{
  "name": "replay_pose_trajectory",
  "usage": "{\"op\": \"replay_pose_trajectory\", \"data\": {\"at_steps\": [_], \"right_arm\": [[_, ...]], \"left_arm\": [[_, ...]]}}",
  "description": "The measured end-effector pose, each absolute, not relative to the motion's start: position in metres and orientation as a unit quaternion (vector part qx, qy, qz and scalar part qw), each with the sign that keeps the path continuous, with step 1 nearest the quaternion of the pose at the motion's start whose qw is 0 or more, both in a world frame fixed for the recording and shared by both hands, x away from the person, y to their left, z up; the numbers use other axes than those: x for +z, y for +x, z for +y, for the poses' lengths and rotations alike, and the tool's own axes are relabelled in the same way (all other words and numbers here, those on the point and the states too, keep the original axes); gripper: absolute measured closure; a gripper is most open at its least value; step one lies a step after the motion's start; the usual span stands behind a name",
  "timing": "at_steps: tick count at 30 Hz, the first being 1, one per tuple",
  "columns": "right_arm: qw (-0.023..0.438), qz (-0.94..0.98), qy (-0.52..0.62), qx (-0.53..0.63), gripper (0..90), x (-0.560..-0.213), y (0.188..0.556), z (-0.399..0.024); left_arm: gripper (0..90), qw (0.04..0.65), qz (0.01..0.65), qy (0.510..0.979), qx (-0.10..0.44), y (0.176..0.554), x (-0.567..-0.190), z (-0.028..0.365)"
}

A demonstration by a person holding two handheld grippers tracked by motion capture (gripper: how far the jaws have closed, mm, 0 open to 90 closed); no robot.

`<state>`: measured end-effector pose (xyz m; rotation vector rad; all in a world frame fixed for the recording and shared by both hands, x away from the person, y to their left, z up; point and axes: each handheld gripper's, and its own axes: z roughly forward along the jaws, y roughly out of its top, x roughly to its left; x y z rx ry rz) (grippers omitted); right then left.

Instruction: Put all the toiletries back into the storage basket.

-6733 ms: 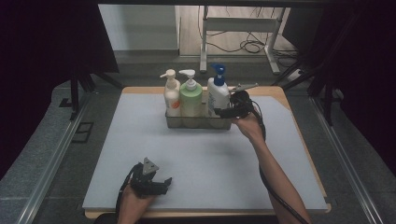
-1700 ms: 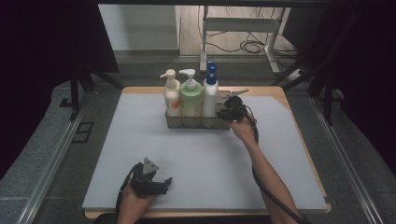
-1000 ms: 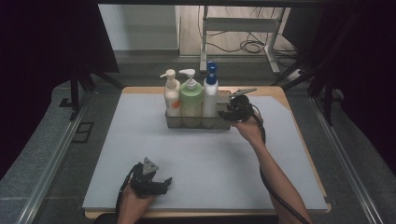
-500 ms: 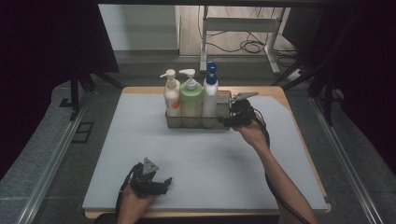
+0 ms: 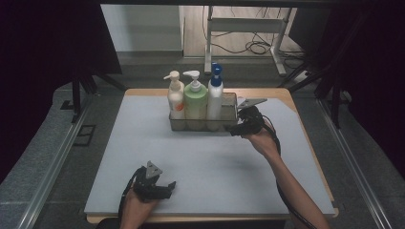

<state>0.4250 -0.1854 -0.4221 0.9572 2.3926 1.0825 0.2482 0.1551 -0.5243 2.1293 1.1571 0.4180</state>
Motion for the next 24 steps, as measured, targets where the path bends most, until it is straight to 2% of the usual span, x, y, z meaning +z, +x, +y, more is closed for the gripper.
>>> {"op": "replay_pose_trajectory", "data": {"at_steps": [3,10,19,24], "right_arm": [[0.173,0.848,0.331,0.376,14.2,-0.423,0.420,-0.185],[0.169,0.855,0.319,0.373,12.3,-0.422,0.411,-0.189],[0.167,0.865,0.301,0.365,0.9,-0.424,0.397,-0.194],[0.170,0.868,0.290,0.364,0.0,-0.424,0.388,-0.197]], "left_arm": [[11.9,0.335,0.444,0.816,0.160,0.248,-0.524,0.155],[11.9,0.335,0.444,0.816,0.160,0.248,-0.524,0.155],[11.9,0.335,0.444,0.816,0.160,0.248,-0.524,0.155],[11.9,0.335,0.444,0.816,0.160,0.248,-0.524,0.155]]}}
